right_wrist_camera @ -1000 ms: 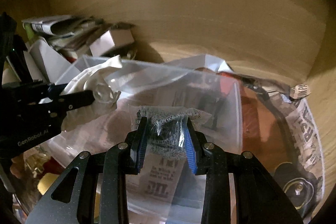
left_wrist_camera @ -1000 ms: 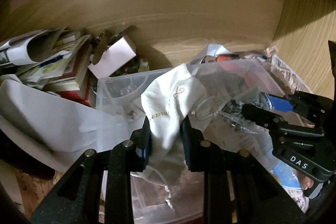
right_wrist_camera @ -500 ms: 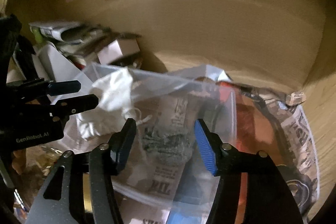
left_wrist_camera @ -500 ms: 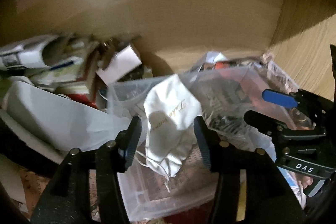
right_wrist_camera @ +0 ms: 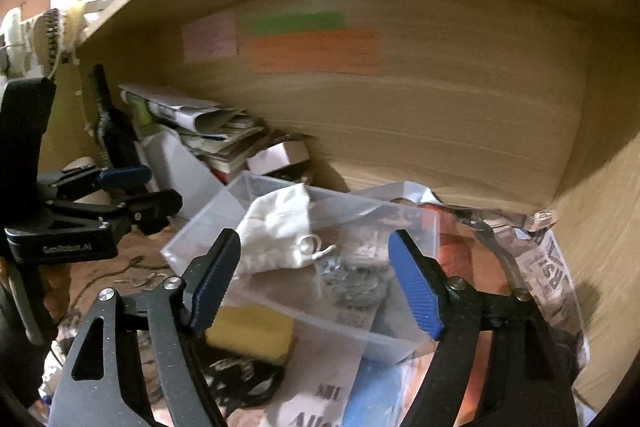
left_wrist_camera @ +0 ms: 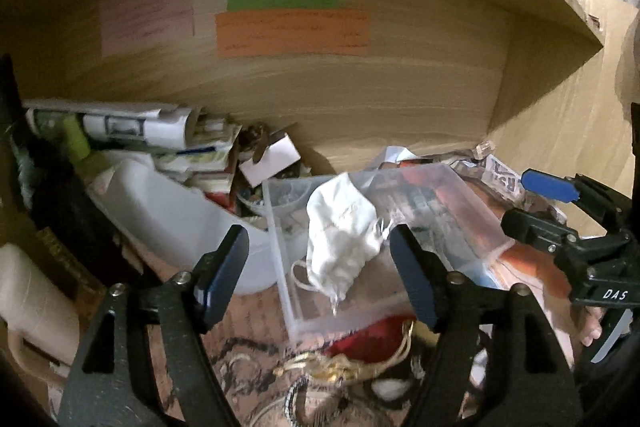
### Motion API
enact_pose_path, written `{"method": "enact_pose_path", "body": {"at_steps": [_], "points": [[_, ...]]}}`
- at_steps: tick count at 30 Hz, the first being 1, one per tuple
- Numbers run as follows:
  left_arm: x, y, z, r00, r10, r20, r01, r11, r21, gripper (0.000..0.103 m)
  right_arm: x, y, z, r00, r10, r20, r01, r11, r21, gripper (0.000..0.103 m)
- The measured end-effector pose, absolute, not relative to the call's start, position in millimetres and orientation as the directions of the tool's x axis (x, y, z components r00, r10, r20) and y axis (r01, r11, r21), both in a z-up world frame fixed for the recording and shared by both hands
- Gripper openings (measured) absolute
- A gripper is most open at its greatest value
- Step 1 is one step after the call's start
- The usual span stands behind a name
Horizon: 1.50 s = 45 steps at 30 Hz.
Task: Organize soft objects
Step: 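Grasp the gold foil pouch with the left tool while the right grasps the yellow sponge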
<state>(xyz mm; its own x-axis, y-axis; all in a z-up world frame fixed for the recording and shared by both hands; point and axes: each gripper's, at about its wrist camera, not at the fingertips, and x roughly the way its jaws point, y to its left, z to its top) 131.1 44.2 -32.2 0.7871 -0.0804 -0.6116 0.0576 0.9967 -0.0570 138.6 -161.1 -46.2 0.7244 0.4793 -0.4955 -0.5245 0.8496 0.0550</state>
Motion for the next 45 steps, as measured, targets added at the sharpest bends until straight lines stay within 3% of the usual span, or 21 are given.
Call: {"method": "enact_pose_path", "body": {"at_steps": [18,26,29,31,40,45], "points": [[89.9,53.2,-104.4,0.655,-0.148,-0.741,0.089,0.989,-0.118,0.073,123.2,-138.8,-99.2,0.605,0.491,-0.627,-0.538,0.832,0.133,0.075],[94.0,45.5,-119.5,0.631,-0.178,-0.755,0.121,0.984,-0.131,0.073,129.9,-133.7,-111.3,0.573,0.49,-0.657,-0.53,0.833,0.159,0.075],[100.2,43.5,-120.4,0.632,-0.19,-0.752,0.13,0.982,-0.139,0.073,132.1,-132.9,-113.6,0.563,0.495,-0.661,-0.532,0.83,0.168,0.069],[104.1,39.8,-119.6,0.637,-0.198,-0.745,0.144,0.98,-0.137,0.073,133.1,-132.0,-115.2,0.548,0.505,-0.667,-0.542,0.822,0.177,0.058],[123.8,26.8,-124.1,0.625,-0.249,-0.74,0.171,0.969,-0.181,0.071,132.0,-131.3,-120.4,0.534,0.513,-0.672,-0.557,0.812,0.177,0.051],[128.4,19.6,-128.1,0.612,-0.274,-0.742,0.188,0.962,-0.2,0.055,130.3,-130.7,-120.3,0.541,0.508,-0.671,-0.562,0.812,0.161,0.048]]}}
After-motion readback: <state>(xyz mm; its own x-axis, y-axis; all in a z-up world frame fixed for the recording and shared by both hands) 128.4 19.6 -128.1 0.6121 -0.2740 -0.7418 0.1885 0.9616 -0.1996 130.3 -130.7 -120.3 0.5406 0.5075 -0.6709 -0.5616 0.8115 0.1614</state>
